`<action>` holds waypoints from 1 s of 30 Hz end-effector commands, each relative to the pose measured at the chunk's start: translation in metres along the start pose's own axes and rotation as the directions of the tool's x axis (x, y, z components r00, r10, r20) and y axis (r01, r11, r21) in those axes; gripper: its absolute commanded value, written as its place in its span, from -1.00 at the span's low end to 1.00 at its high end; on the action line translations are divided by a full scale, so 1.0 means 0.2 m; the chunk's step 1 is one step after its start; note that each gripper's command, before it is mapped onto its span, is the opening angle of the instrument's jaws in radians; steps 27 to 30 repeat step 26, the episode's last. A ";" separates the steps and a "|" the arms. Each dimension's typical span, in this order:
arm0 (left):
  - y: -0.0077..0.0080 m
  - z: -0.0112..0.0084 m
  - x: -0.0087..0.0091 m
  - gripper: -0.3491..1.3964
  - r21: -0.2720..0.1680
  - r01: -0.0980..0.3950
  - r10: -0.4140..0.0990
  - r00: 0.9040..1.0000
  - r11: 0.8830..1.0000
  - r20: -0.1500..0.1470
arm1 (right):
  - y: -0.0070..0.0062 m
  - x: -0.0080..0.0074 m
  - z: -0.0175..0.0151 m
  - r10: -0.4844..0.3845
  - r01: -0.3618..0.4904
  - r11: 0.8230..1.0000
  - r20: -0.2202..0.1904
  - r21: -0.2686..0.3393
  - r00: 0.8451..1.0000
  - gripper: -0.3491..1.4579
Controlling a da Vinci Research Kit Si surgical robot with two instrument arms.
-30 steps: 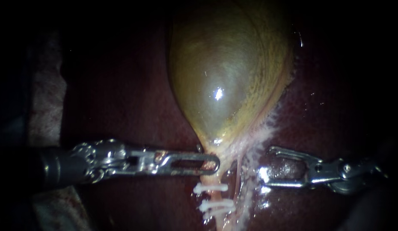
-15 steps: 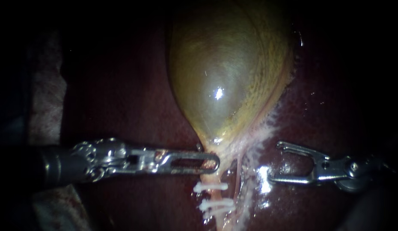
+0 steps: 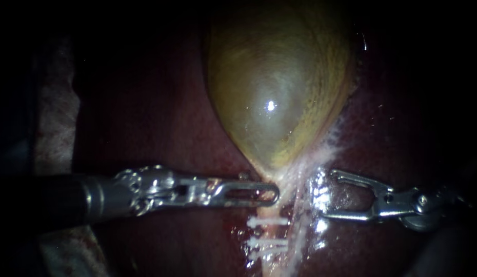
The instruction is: Going back third clip left tube
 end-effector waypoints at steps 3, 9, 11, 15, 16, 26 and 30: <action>0.000 0.004 0.000 -1.00 0.000 0.000 0.000 1.000 1.000 -0.001 | 0.000 0.000 0.001 0.000 0.000 1.000 0.000 -0.001 1.000 0.05; 0.001 0.006 0.001 -1.00 -0.001 0.001 -0.001 1.000 1.000 0.000 | 0.000 0.000 0.001 0.000 0.000 1.000 -0.001 0.001 1.000 0.05; 0.001 0.005 0.001 -1.00 -0.001 0.001 -0.001 1.000 1.000 0.000 | 0.000 -0.001 0.001 0.000 0.000 1.000 -0.001 0.001 1.000 0.05; 0.001 0.005 0.001 -1.00 -0.001 0.001 -0.001 1.000 1.000 0.000 | -0.001 -0.001 0.002 0.000 0.000 1.000 -0.004 0.000 1.000 0.04; 0.001 0.005 0.001 -1.00 -0.001 0.001 -0.001 1.000 1.000 0.000 | -0.001 -0.001 0.002 0.000 0.000 1.000 -0.005 0.003 1.000 0.04; 0.002 0.005 0.001 -1.00 -0.003 0.002 -0.002 1.000 1.000 0.003 | -0.001 0.000 0.003 0.000 0.000 1.000 -0.005 0.004 1.000 0.04; 0.002 0.005 0.001 -1.00 -0.003 0.002 -0.002 1.000 1.000 0.003 | -0.001 0.000 0.003 0.000 0.000 1.000 -0.005 0.004 1.000 0.04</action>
